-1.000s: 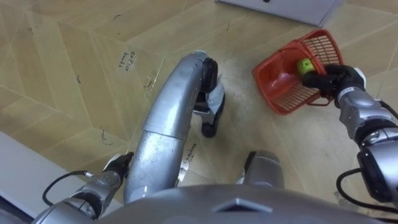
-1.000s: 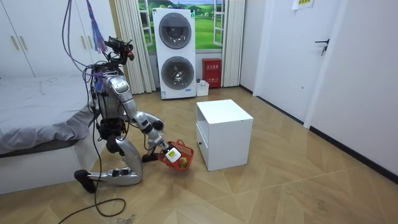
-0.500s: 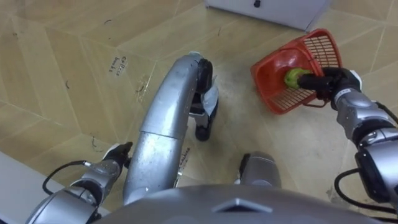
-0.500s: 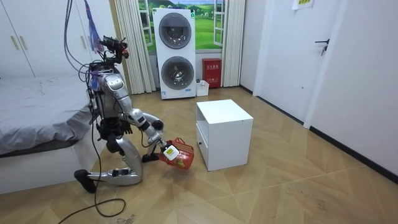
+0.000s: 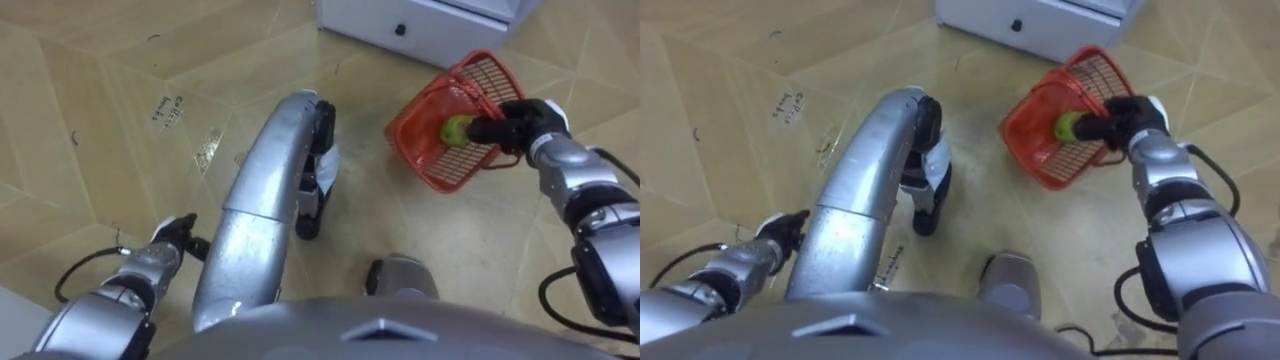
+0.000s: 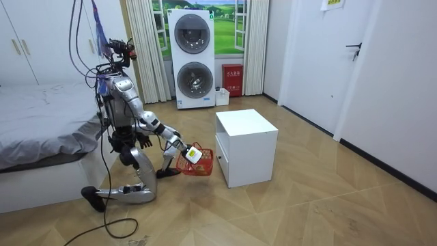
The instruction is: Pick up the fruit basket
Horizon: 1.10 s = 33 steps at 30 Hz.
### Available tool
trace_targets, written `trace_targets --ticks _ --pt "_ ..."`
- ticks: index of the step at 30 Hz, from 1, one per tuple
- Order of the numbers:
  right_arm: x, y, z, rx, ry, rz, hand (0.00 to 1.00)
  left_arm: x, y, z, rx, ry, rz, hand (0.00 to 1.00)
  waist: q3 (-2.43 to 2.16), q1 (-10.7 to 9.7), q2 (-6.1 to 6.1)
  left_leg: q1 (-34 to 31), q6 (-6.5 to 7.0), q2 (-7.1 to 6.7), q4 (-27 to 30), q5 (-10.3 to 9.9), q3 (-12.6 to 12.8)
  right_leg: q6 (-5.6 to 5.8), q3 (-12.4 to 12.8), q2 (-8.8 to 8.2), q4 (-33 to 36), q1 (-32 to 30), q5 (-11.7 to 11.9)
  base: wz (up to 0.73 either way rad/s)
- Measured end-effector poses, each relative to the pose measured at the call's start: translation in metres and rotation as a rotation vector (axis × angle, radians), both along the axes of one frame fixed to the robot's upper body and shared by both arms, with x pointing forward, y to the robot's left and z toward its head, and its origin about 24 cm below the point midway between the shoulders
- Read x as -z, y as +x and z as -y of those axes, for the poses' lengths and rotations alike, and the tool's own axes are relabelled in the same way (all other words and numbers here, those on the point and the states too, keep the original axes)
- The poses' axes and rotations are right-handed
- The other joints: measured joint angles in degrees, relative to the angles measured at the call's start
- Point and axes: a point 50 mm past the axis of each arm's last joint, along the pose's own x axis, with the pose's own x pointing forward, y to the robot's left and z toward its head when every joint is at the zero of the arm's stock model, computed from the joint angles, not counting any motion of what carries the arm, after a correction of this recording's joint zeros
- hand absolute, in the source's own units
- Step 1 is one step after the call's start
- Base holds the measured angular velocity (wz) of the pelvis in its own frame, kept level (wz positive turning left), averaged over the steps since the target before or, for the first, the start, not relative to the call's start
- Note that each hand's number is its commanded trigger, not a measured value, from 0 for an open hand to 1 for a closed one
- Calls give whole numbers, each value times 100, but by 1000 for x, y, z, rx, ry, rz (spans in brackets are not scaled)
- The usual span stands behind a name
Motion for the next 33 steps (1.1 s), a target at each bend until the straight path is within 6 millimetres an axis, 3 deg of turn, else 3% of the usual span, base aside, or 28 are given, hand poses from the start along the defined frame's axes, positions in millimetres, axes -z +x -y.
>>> trace_targets --ticks 1,2,5,7,8,9,10,12,14,15,17,19,21,25,30,33 --pt "-3 4 -2 -17 -4 16 100 -1 3 1 10 6 8 0 -12 6 31 77 37 -5 -146 -21 -40 0 59 132 -312 2 0 -3" --pt "-5 6 -3 -24 -5 23 100 -1 4 1 11 6 9 0 -17 11 47 144 48 -17 -262 -27 -52 -1 75 155 -511 8 1 -10" --pt "-16 17 -11 -73 -13 76 100 -4 8 1 -19 12 26 0 -57 5 142 678 97 -85 -1203 30 -161 35 47 196 -2044 183 29 -19" --pt "-25 24 -20 -128 -14 117 100 -3 4 -2 -44 36 28 0 -77 0 166 1333 128 -159 -2197 137 -162 99 73 127 -3514 492 375 -30" --pt "-25 25 -21 -135 -14 124 100 -1 0 -3 -50 42 21 0 -85 -6 159 1511 141 -195 -2438 172 -161 111 76 89 -3841 587 547 -27" --pt "-26 24 -24 -150 -15 134 100 -1 -4 -5 -66 52 24 0 -91 31 156 1892 189 -198 -2914 228 -140 108 105 58 -4437 741 1031 -36" --pt "-24 21 -29 -178 -24 139 100 0 -10 -8 -86 61 24 0 -120 65 133 2270 197 -200 -3373 270 -140 137 112 -3 -4841 789 1697 -39" --pt "-20 16 -38 -227 -52 135 100 1 -14 -12 -114 74 28 0 -134 35 133 2861 217 -221 -4036 363 -193 195 65 -12 -5040 724 2441 -31" --pt "-11 8 -46 -261 -66 112 100 3 -23 -13 -136 90 21 0 -170 11 141 3492 218 -224 -4722 502 -255 230 -57 20 -4791 390 2303 -27" --pt "-5 3 -53 -281 -67 93 100 4 -28 -13 -146 99 18 0 -243 -34 141 3943 197 -213 -5258 659 -294 215 -189 27 -4826 97 2077 -36" --pt "2 -5 -57 -297 -60 70 100 6 -32 -12 -157 104 19 0 -306 -43 198 4565 164 -144 -6002 891 -361 210 -432 52 -5329 -146 1732 -32" --pt "6 -9 -58 -293 -50 62 100 6 -38 -13 -180 117 41 0 -317 -51 204 5222 113 -38 -6659 1082 -361 208 -756 60 -6516 -174 1549 -31" --pt "1 -7 -60 -307 -71 87 100 7 -43 -11 -187 122 53 0 -331 -39 212 5492 71 42 -6929 1146 -303 163 -891 139 -7597 -87 1514 -38" --pt "-12 -5 -68 -314 -79 187 100 9 -52 -5 -192 111 62 0 -372 -30 250 5758 -23 140 -7369 1306 -269 -16 -1137 389 -9028 492 1735 -21" --pt "-36 -2 -76 -318 -66 318 100 11 -65 -5 -230 111 53 0 -377 -129 256 6138 -77 146 -7849 1525 -304 -48 -1202 506 -9686 904 2026 0" --pt "-49 -3 -82 -337 -51 389 100 14 -77 -3 -247 108 28 0 -374 -147 253 6406 -104 142 -7992 1553 -287 -62 -1170 510 -9824 1159 2074 -6"
